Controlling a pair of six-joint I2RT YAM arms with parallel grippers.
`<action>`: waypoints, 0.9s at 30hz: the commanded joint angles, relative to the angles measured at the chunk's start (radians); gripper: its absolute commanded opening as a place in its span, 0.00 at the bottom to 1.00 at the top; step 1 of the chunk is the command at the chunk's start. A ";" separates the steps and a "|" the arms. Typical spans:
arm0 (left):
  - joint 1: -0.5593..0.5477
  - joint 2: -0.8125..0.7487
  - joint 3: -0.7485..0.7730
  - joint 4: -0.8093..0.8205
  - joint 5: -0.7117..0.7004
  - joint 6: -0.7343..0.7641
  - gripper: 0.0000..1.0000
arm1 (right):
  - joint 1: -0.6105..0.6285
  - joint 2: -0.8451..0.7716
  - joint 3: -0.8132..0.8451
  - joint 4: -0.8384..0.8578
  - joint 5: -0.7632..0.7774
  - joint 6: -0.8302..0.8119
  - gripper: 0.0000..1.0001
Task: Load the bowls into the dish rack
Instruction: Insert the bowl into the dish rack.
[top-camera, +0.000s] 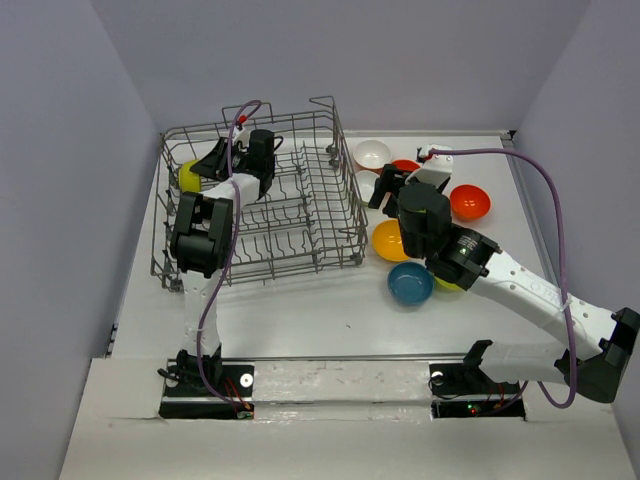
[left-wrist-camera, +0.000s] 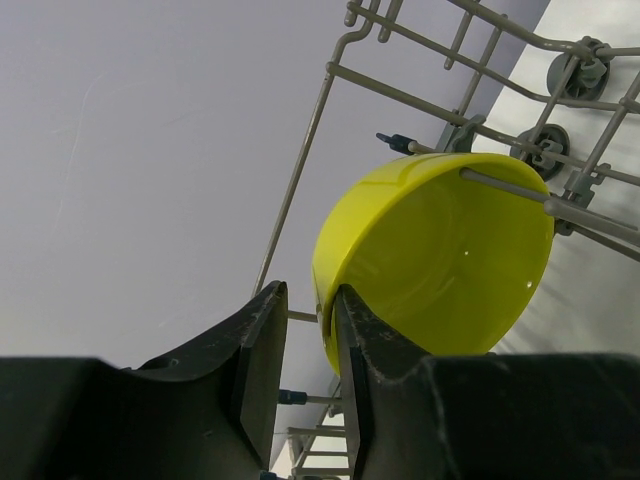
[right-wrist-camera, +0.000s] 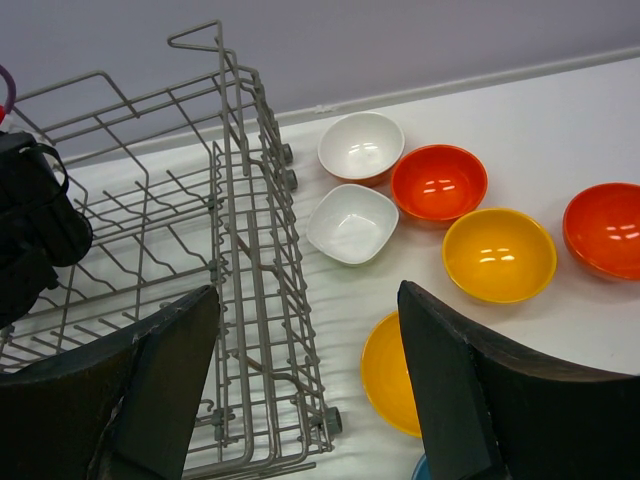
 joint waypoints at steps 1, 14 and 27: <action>-0.006 -0.004 0.015 0.033 -0.032 -0.008 0.40 | 0.000 -0.021 0.002 0.049 0.012 0.008 0.77; -0.005 -0.004 0.026 0.033 -0.026 -0.004 0.57 | 0.000 -0.015 0.007 0.049 0.008 0.005 0.77; -0.011 -0.046 0.043 0.034 -0.036 0.018 0.60 | 0.000 -0.012 0.005 0.049 0.009 0.003 0.78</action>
